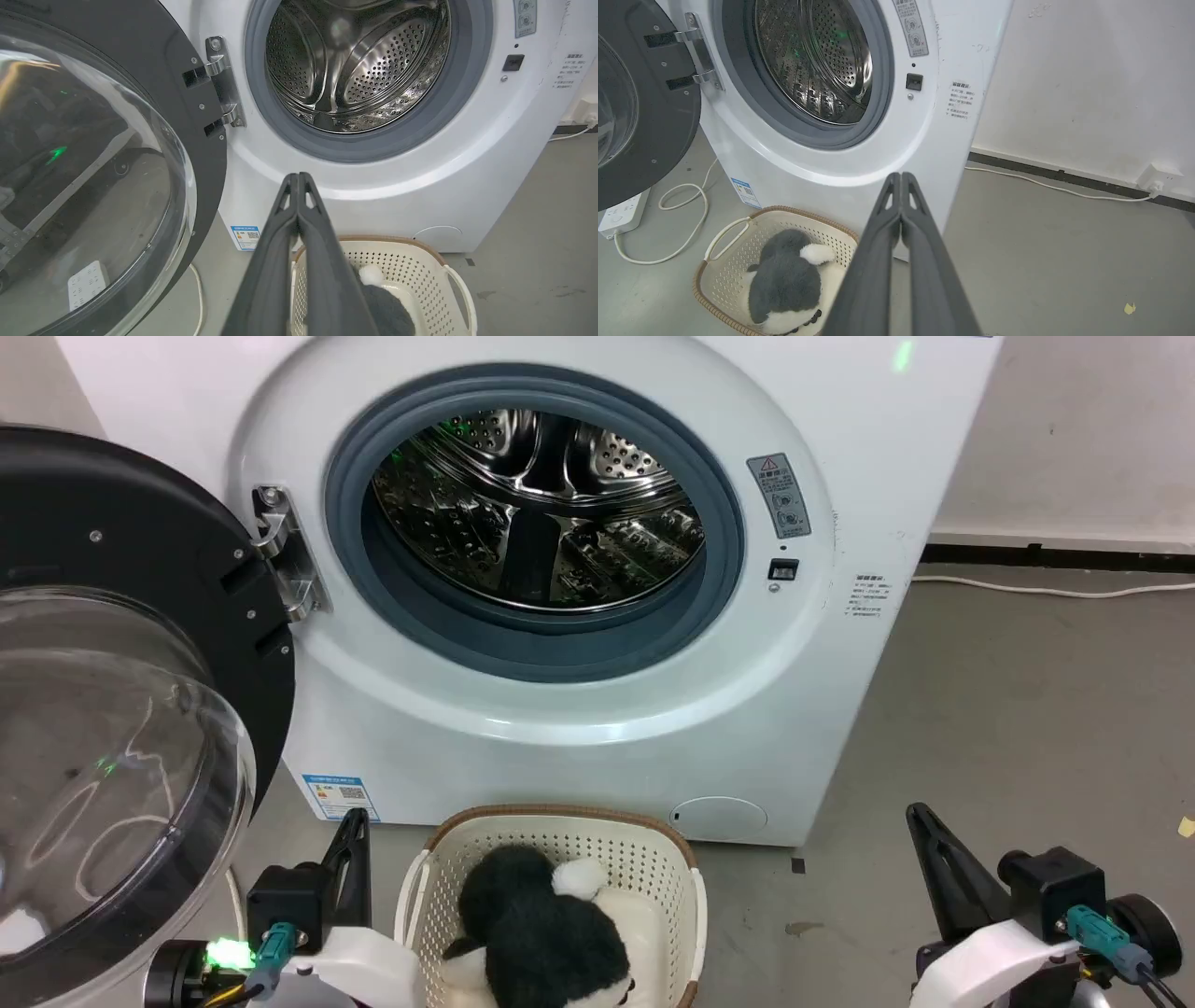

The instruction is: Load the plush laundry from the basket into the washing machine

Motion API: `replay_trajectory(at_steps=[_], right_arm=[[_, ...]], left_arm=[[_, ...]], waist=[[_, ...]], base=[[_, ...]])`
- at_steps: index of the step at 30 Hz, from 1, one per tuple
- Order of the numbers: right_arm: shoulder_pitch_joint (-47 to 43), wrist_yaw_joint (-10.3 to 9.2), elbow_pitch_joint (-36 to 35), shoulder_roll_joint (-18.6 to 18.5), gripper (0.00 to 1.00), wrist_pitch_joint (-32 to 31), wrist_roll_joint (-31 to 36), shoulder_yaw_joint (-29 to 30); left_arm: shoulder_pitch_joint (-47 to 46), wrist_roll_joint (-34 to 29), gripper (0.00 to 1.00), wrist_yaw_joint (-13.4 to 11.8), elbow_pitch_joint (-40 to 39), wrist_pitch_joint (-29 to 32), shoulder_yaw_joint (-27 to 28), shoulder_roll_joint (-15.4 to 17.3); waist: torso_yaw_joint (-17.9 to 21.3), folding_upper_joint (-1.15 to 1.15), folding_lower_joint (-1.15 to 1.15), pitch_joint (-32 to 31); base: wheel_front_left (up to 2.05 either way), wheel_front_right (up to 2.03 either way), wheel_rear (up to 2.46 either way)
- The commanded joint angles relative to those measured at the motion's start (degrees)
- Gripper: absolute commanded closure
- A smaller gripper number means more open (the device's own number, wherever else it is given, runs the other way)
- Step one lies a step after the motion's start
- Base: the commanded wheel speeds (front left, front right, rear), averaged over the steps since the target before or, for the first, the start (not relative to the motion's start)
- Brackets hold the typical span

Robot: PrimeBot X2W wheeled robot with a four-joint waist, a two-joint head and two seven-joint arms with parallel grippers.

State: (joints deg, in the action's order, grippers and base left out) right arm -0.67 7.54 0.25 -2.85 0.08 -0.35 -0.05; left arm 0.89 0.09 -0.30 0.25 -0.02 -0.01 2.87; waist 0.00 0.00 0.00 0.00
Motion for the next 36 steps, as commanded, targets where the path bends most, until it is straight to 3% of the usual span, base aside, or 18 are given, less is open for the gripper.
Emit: replay_trajectory(at_steps=[1,36], right_arm=[[0.7,-0.05,-0.2,0.0,1.00,-0.1,0.3,0.0],[0.7,-0.05,-0.2,0.0,1.00,-0.1,0.3,0.0]], left_arm=[[-0.9,-0.1,1.00,0.3,-0.2,0.0,0.0,0.0],[-0.9,-0.1,1.00,0.3,-0.2,0.0,0.0,0.0]], waist=[[0.0,0.00,0.00,0.0],[0.0,0.00,0.00,0.0]], base=[[0.00,0.00,0.00],[0.00,0.00,0.00]])
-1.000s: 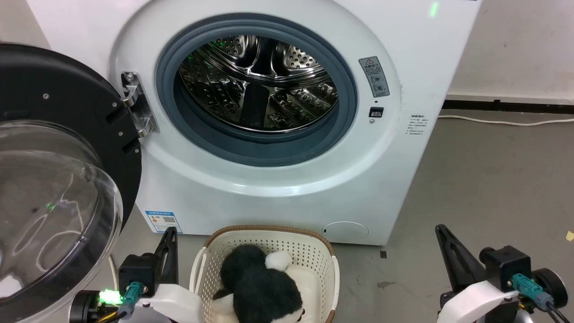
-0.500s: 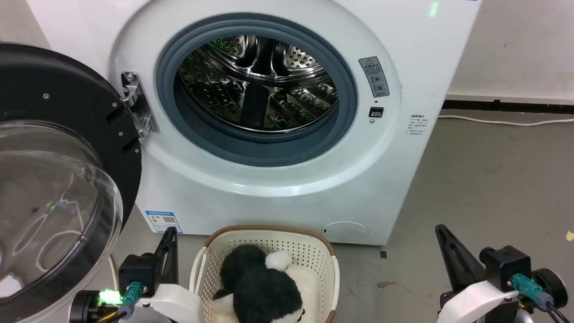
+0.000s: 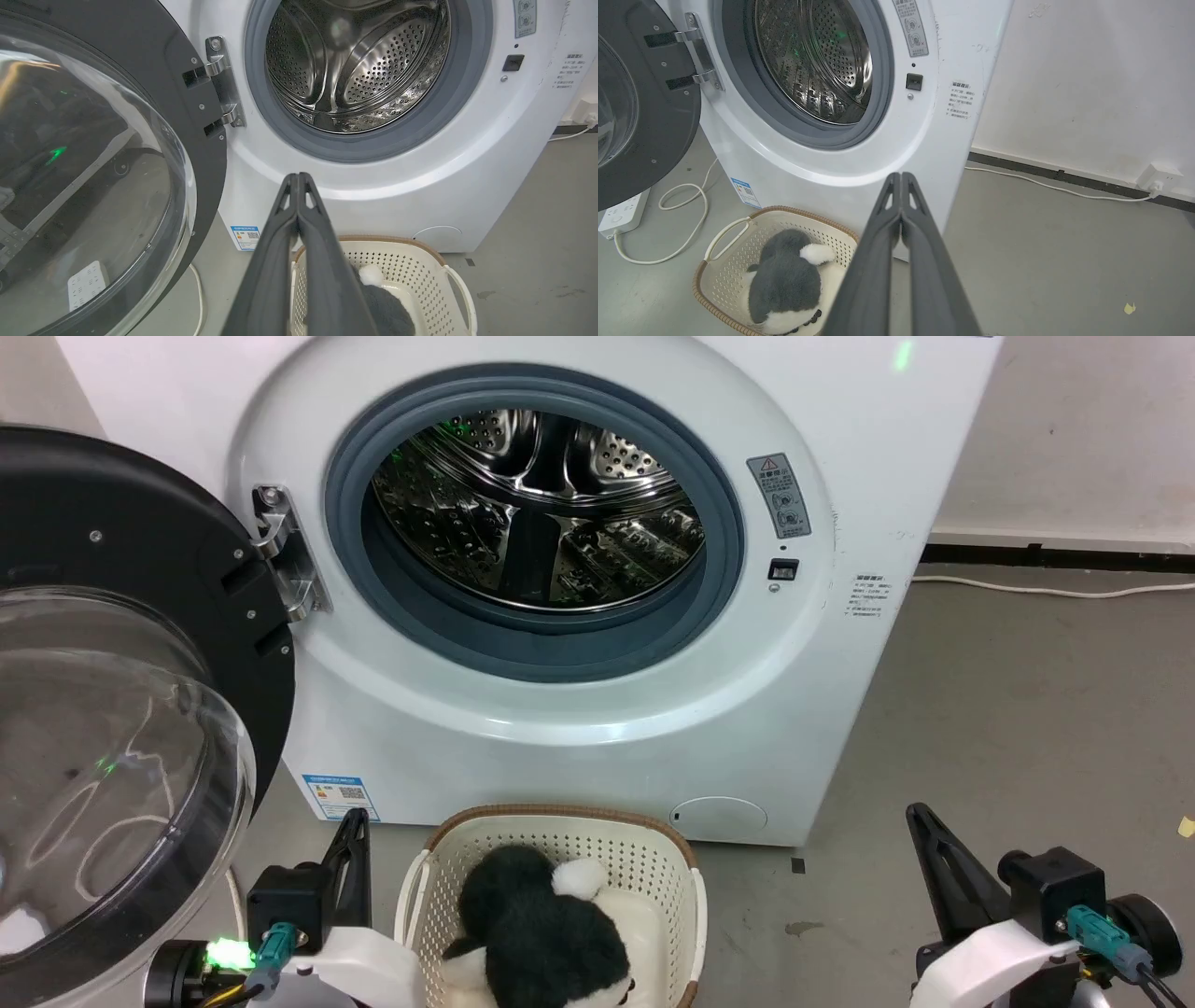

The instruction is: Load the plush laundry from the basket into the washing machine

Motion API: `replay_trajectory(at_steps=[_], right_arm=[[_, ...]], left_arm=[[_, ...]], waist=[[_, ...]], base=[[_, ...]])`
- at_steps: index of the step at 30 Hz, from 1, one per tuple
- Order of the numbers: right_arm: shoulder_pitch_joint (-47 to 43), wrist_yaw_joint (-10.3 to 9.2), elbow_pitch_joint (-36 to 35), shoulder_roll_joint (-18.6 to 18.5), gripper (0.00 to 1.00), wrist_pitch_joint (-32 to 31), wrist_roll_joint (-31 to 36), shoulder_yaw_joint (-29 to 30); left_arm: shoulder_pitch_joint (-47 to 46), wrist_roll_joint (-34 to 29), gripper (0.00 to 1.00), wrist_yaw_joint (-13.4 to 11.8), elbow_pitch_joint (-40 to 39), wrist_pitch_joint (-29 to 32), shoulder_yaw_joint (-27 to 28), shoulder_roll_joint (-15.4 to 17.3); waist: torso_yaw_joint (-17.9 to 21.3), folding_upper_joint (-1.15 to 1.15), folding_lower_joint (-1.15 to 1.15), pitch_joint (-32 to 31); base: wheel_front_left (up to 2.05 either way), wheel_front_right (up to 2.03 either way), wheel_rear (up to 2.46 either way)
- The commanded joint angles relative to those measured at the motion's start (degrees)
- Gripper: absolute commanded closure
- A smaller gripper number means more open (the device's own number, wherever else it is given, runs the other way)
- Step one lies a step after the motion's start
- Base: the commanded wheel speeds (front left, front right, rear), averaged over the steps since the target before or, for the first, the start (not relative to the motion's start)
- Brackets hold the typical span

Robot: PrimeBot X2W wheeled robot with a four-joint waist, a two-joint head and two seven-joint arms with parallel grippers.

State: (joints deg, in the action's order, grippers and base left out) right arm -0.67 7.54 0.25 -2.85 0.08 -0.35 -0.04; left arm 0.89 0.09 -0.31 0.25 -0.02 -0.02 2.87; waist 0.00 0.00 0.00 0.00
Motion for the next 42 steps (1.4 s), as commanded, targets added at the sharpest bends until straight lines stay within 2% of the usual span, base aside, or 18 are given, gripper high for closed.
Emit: replay_trajectory(at_steps=[1,10,11,28,42], right_arm=[[0.7,-0.05,-0.2,0.0,1.00,-0.1,0.3,0.0],[0.7,-0.05,-0.2,0.0,1.00,-0.1,0.3,0.0],[0.0,0.00,0.0,0.0,0.00,0.0,0.0,0.0],[-0.5,-0.01,0.1,0.0,0.00,1.7,-1.5,1.1],[1.7,-0.01,-0.3,0.0,0.00,3.5,-4.3,0.6]], left_arm=[[-0.9,-0.1,1.00,0.3,-0.2,0.0,0.0,0.0],[-0.9,-0.1,1.00,0.3,-0.2,0.0,0.0,0.0],[0.0,0.0,0.00,0.0,0.0,0.0,0.0,0.0],[0.4,0.8,0.00,-0.5,0.0,-1.7,-1.2,0.0],[-2.4,1.1,0.00,0.5,4.4,-3.5,-1.9,1.5]], waist=[[0.0,0.00,0.00,0.0],[0.0,0.00,0.00,0.0],[0.0,0.00,0.00,0.0],[1.0,0.00,0.00,0.2],[5.1,0.00,0.00,6.7]], base=[[0.00,0.00,0.00],[0.00,0.00,0.00],[0.00,0.00,0.00],[0.00,0.00,0.00],[0.00,0.00,0.00]])
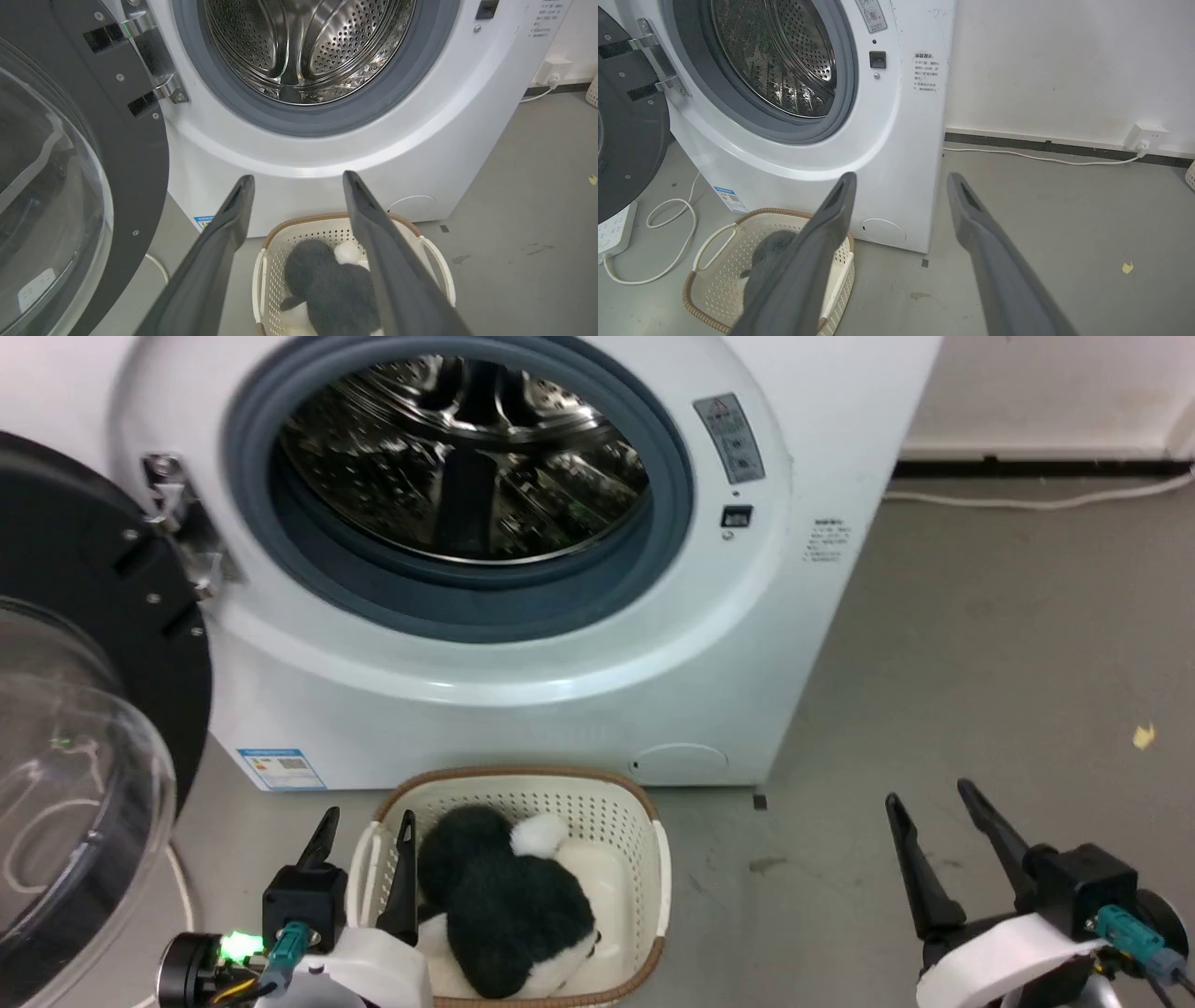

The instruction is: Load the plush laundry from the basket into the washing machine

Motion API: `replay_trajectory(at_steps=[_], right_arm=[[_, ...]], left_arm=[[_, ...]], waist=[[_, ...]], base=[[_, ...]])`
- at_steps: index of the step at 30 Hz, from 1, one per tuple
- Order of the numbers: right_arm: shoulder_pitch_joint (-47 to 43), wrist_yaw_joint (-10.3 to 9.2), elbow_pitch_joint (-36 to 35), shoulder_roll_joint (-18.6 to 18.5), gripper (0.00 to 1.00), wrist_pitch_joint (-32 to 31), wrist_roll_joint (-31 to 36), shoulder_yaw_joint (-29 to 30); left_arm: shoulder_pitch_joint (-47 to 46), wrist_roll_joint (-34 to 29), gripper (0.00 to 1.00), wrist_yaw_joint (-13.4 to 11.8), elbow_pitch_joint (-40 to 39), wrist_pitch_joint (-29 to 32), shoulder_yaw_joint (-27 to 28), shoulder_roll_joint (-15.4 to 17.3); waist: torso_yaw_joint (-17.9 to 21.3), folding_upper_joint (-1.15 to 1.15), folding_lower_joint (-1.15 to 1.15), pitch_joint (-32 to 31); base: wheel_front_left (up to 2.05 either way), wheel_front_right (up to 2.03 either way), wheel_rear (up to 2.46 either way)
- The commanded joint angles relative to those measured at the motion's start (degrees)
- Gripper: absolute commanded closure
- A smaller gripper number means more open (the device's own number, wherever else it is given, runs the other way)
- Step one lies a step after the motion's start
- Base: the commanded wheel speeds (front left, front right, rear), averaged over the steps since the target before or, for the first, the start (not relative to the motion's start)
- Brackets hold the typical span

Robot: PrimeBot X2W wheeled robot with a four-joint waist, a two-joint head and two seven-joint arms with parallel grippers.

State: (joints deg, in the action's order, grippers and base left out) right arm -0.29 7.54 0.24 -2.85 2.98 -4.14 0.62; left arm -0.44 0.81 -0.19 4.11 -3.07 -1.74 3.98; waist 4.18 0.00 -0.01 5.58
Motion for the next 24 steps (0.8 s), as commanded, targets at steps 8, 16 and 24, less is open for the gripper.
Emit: replay_trajectory(at_steps=[8,16,24], right_arm=[[2.6,-0.02,-0.3,0.0,0.00,1.4,-2.8,-0.6],[3.7,-0.02,0.0,0.0,0.00,2.4,-4.6,-1.5],[4.4,-0.02,-0.1,0.0,0.00,3.3,-6.2,-1.9]], left_arm=[[-3.2,1.0,0.00,1.1,4.5,0.3,-0.5,1.7],[-5.2,1.0,0.00,2.2,9.2,0.9,-2.2,3.6],[-8.2,2.3,0.00,3.1,15.0,2.8,-5.3,5.1]], waist=[[3.1,0.00,0.01,4.4],[5.3,0.00,0.01,7.7],[7.2,0.00,0.01,10.8]], base=[[0.00,0.00,0.00],[0.00,0.00,0.00],[0.00,0.00,0.00]])
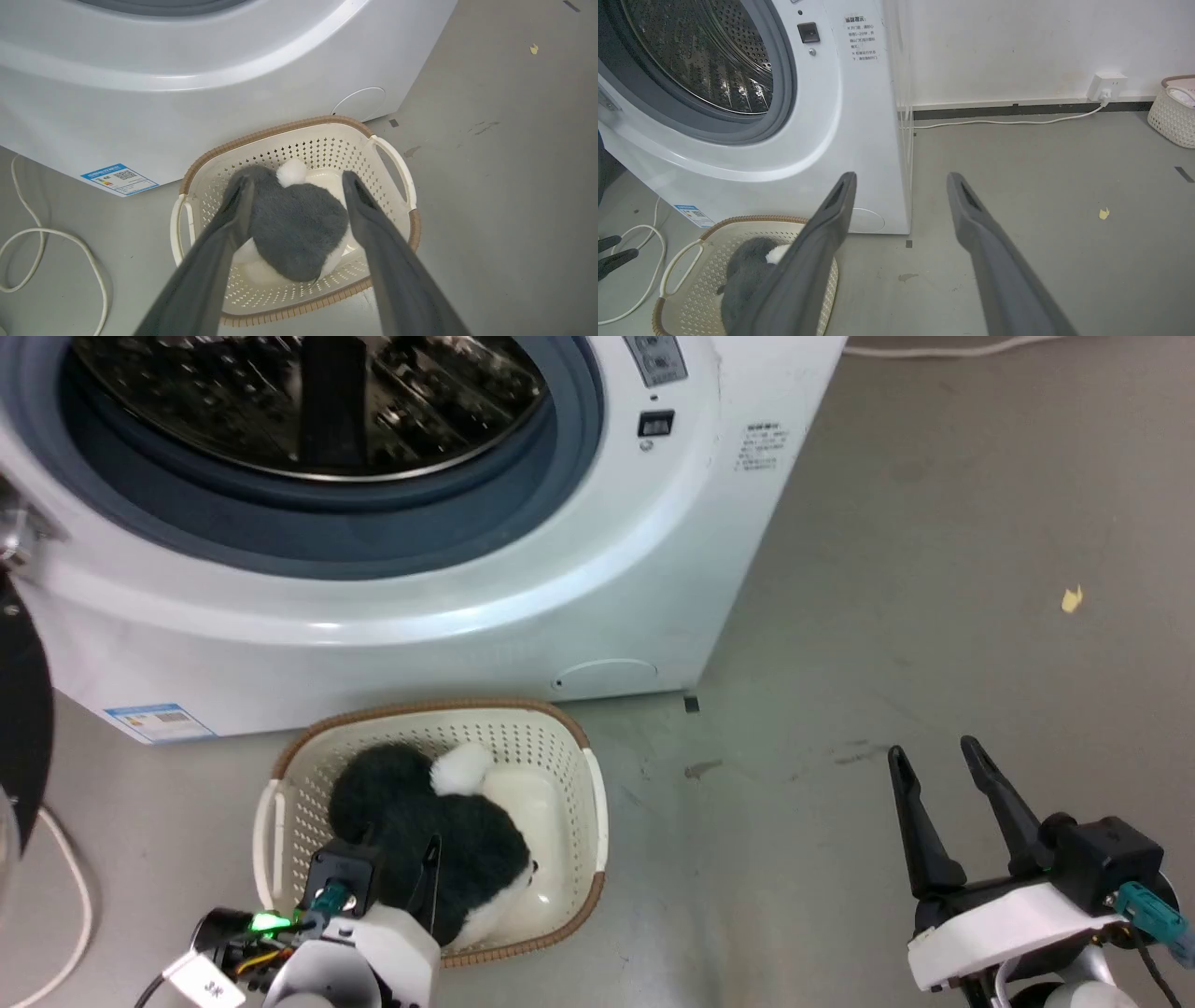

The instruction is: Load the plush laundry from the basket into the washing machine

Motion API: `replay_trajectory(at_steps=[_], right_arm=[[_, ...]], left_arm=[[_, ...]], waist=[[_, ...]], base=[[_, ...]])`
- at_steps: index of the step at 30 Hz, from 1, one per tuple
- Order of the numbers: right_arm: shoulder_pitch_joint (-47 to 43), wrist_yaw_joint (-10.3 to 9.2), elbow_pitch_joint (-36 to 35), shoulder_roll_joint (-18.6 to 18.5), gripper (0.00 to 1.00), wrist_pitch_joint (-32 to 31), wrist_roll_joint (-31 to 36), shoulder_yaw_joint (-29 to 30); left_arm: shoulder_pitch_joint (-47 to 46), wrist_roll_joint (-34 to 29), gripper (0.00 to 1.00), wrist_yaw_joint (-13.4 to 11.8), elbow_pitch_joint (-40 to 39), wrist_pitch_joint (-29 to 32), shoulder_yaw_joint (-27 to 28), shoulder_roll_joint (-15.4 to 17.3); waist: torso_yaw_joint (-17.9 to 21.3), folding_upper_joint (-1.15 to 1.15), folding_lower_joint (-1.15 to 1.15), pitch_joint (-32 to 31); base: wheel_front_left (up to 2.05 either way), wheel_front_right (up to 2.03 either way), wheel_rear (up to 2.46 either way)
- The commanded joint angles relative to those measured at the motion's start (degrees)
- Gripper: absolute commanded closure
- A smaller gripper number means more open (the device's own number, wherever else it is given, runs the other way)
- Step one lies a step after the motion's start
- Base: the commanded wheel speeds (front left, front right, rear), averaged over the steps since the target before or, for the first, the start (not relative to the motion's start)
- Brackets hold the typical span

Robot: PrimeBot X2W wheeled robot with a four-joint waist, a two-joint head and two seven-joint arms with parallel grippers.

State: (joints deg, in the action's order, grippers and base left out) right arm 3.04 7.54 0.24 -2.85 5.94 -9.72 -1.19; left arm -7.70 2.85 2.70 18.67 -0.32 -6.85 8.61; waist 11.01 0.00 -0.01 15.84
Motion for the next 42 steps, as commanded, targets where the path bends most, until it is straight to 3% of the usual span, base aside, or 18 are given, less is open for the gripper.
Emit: replay_trajectory(at_steps=[1,18,25,30,42], right_arm=[[1.2,-0.02,0.0,0.0,0.00,0.5,-0.8,-0.1],[4.2,-0.03,0.7,0.0,0.00,2.8,-6.5,-0.9],[4.8,-0.03,0.6,0.0,0.00,3.6,-8.4,-1.3],[5.9,-0.04,0.3,0.0,0.00,4.4,-10.1,-1.7],[7.5,-0.04,-0.8,0.0,0.00,6.1,-13.9,-0.3]], left_arm=[[-1.5,0.5,0.00,0.3,1.0,0.1,-0.5,0.7],[-10.2,7.9,0.00,1.4,15.0,6.4,-4.2,6.9],[-14.8,8.5,0.00,1.1,18.9,8.8,-5.7,9.2],[-19.1,8.9,0.00,1.3,21.1,6.6,-7.3,11.7],[-28.2,9.4,0.00,2.1,29.5,12.4,-12.6,15.2]], waist=[[0.6,0.00,0.01,1.1],[6.2,0.00,0.01,11.8],[7.6,0.00,0.01,15.4],[9.2,0.00,0.01,18.7],[11.7,0.00,0.01,26.0]], base=[[0.00,0.00,0.00],[0.00,0.00,0.00],[0.00,0.00,0.00],[0.00,0.00,0.00],[0.00,0.00,0.00]])
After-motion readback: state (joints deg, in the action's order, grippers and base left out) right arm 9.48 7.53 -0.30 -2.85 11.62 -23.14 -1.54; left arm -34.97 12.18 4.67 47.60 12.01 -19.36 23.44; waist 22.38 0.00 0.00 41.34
